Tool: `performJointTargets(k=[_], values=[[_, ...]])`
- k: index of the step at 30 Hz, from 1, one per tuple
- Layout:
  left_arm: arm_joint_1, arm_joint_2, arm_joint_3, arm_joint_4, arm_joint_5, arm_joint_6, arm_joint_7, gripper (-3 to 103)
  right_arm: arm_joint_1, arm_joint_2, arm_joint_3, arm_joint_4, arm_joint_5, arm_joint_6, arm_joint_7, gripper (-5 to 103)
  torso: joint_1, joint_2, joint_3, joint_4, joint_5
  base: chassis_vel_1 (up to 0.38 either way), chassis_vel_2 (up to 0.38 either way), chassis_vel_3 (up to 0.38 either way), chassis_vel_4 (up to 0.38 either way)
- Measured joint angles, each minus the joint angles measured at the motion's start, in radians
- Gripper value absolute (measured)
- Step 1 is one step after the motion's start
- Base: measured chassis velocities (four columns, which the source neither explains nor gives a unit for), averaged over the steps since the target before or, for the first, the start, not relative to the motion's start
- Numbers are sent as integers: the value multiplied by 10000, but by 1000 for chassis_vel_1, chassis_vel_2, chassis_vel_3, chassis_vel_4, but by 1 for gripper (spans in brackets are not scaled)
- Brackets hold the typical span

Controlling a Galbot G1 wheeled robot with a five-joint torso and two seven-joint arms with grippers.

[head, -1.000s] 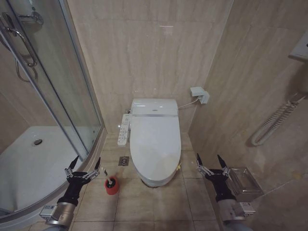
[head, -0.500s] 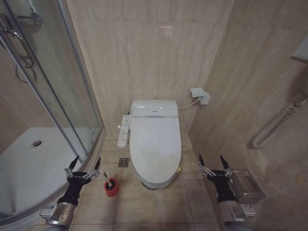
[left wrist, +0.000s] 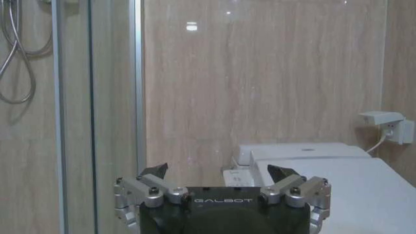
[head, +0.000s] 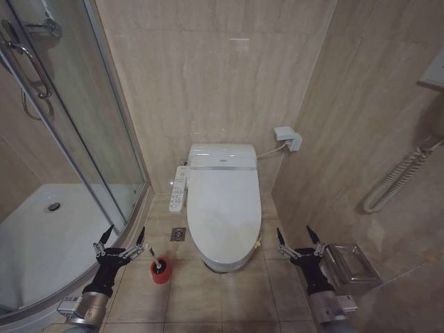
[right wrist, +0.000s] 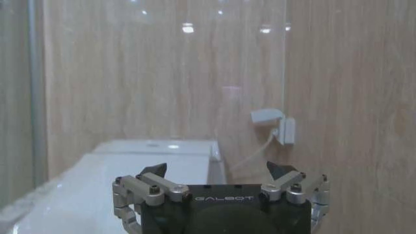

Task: Open the toilet lid, clean the toilet bowl with a toilet brush, close the toilet lid, and flush.

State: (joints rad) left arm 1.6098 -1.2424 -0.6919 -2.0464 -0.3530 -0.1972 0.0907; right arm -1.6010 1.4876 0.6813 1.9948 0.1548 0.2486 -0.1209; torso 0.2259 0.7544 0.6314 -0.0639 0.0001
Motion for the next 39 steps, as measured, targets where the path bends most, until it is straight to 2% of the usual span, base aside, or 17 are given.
performJointTargets(k=[6, 12, 27, 32, 36, 39], values=[[-2, 0, 0, 0, 0, 0, 0, 100, 337, -344, -69, -771, -170, -108, 423, 100, 2, 0, 0, -2, 0, 0, 0, 0, 0], [-1, 0, 0, 0, 0, 0, 0, 100, 770, -593, -117, -1578, -108, 34, 372, 100, 2, 0, 1, -1, 0, 0, 0, 0, 0], [0, 0, 0, 0, 0, 0, 0, 100, 1312, -446, -103, -1978, 214, 165, 377, 100, 1, 0, 0, -1, -1, 0, 0, 0, 0], [0, 0, 0, 0, 0, 0, 0, 100, 1409, -539, 133, -2253, -38, 445, -72, 100, 2, 0, 1, -1, 0, -6, 12, 9, -9], [-2, 0, 0, 0, 0, 0, 0, 100, 1442, -573, 172, -2354, -267, 485, -84, 100, 5, -1, 1, 0, 0, -13, 14, 10, -11], [-1, 0, 0, 0, 0, 0, 0, 100, 1456, -576, 171, -2527, -840, 488, 64, 100, 4, 0, 1, -1, -1, 0, 0, 0, 0]])
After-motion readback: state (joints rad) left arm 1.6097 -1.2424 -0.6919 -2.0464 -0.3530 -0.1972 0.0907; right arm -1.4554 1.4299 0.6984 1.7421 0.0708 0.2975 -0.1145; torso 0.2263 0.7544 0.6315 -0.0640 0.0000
